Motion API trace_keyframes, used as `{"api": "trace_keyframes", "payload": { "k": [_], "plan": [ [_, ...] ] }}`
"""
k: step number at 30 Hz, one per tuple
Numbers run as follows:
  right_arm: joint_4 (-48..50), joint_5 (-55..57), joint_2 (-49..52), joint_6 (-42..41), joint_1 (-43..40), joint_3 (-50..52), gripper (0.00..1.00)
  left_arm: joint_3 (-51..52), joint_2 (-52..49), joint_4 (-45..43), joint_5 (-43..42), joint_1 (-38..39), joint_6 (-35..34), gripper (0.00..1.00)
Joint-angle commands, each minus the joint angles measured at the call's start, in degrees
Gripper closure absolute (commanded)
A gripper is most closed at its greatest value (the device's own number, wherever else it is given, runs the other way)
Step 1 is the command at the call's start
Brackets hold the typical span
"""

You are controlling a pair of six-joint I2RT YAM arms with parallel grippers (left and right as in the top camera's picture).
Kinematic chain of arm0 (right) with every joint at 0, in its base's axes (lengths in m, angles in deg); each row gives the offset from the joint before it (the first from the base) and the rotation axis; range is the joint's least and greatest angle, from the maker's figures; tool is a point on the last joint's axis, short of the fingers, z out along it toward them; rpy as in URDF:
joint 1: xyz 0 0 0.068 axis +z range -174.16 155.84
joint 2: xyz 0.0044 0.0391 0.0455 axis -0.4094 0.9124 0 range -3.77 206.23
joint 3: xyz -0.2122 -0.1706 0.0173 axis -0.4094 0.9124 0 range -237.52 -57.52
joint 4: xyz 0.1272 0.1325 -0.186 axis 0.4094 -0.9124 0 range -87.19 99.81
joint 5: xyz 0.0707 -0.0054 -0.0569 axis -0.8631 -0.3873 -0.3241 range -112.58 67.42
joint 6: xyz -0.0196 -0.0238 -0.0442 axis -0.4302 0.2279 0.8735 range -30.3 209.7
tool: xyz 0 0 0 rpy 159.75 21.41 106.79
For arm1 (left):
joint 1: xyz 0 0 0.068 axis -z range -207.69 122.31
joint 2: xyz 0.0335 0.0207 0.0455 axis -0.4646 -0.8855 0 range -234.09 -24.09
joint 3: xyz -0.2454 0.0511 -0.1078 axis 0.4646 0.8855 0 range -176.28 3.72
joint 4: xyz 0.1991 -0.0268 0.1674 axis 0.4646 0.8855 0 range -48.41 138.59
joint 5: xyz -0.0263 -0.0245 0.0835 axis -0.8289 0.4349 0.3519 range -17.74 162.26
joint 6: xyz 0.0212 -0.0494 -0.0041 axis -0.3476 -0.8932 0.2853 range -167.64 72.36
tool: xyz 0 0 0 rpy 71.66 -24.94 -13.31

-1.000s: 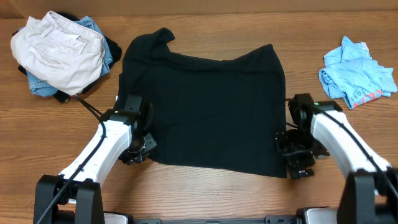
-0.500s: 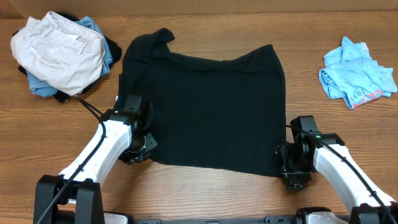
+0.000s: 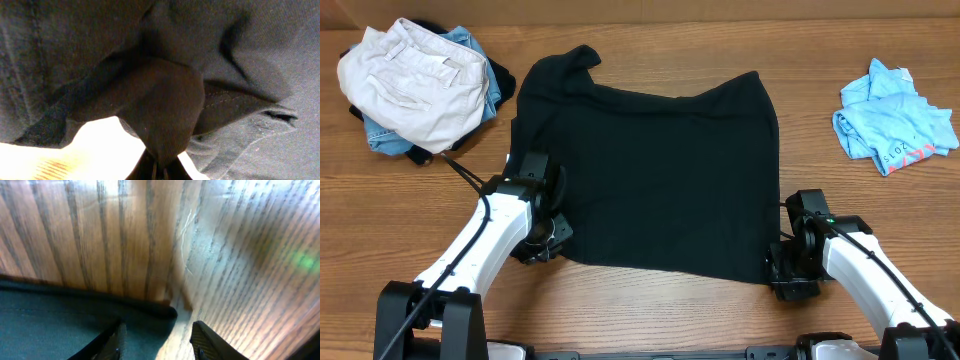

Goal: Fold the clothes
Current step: 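Grasp the bottom hem corners with both grippers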

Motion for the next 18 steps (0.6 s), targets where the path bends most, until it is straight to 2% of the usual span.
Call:
{"api": "trace_keyframes", "payload": {
  "k": [1, 2, 5, 7, 10, 13, 18],
  "plan": [
    [3.02, -0.15, 0.22, -0.26, 0.00, 2.67, 0.54, -1.05, 0.00, 0.09, -0.50, -0.35, 1.31, 0.96],
    [4.46, -0.48, 0.22, -0.26, 0.00, 3.72, 0.54, -1.05, 0.00, 0.09, -0.50, -0.35, 1.33, 0.96],
    [5.11, -0.70, 0.22, -0.24, 0.00, 4.00, 0.68, -1.05, 0.00, 0.09, -0.48, -0.35, 1.38, 0.96],
    [4.96, -0.52, 0.22, -0.24, 0.00, 3.89, 0.89, -1.42, 0.00, 0.79, -0.50, -0.35, 2.23, 0.96],
    [1.11, 3.10, 0.22, -0.31, 0.00, 1.70, 0.91, -6.27, 0.04, 7.10, -0.42, -0.28, 2.82, 0.96],
    [-7.34, 7.69, 0.22, -3.04, 0.00, -2.99, 0.91, -11.82, 0.74, 13.53, -0.09, -0.26, 2.82, 0.96],
    [-8.35, 7.65, 0.22, -2.99, 0.00, -6.78, 0.91, -14.36, 0.98, 14.93, 1.44, -0.31, 3.04, 0.96]
  ]
}}
